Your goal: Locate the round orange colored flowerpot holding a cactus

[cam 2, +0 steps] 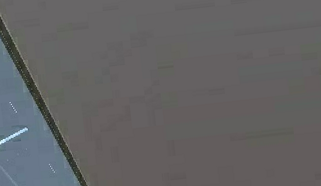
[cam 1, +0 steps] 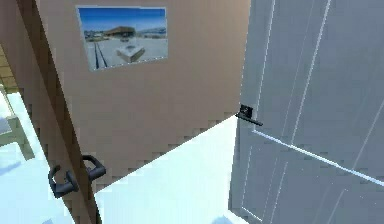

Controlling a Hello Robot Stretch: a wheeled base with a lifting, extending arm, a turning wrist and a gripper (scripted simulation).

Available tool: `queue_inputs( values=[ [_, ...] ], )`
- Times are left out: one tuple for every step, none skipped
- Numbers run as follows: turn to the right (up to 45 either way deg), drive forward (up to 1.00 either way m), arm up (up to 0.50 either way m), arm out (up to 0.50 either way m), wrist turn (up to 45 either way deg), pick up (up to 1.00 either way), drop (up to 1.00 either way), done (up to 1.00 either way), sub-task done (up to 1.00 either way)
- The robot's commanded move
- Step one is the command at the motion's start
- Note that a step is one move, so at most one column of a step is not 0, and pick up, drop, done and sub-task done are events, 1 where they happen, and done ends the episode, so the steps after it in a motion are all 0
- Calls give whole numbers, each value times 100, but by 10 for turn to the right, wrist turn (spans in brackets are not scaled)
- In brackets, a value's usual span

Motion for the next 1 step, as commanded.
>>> queue_inputs(
  values=[
    [0,100,0,0,0,0,0,0,0]
  ],
)
